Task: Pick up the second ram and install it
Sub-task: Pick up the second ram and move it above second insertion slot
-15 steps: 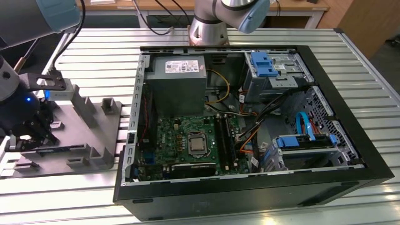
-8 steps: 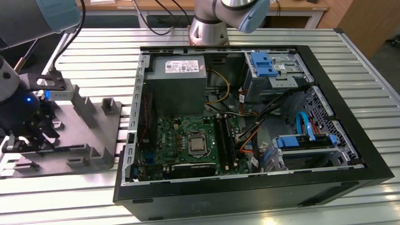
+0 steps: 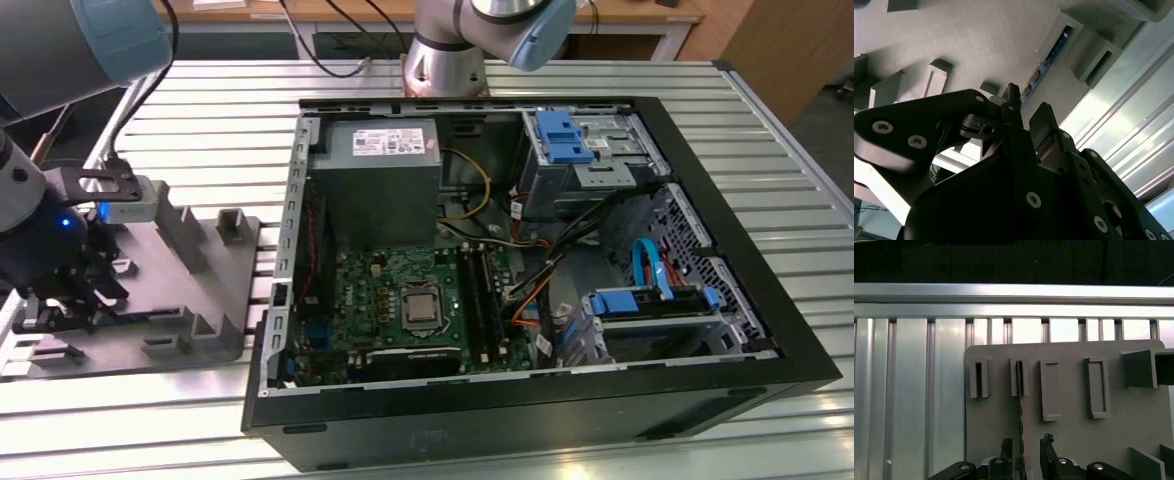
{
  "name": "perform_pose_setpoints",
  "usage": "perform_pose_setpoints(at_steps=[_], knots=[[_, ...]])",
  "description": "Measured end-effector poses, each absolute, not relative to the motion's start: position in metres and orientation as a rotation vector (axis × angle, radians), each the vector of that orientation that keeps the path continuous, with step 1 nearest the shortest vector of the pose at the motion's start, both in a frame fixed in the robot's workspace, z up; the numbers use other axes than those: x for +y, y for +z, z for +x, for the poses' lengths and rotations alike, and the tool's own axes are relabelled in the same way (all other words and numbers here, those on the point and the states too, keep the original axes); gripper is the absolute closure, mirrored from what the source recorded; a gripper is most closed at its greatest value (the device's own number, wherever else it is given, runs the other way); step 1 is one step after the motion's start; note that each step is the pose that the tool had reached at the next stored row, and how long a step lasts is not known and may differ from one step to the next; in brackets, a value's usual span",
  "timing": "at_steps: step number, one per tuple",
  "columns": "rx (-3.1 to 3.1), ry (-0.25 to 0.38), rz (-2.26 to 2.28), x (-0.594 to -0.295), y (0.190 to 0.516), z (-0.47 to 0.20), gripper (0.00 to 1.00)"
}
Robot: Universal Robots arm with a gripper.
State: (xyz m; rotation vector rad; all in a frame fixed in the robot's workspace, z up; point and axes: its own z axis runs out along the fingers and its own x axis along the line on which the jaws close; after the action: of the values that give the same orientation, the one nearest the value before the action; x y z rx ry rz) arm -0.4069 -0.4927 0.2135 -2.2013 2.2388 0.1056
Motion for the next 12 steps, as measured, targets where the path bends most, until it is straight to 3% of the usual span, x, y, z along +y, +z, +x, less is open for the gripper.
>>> perform_pose_setpoints(at_steps=[12], knots=[[2.229,0.109,-2.209,-0.493,0.192,-0.407,0.64]])
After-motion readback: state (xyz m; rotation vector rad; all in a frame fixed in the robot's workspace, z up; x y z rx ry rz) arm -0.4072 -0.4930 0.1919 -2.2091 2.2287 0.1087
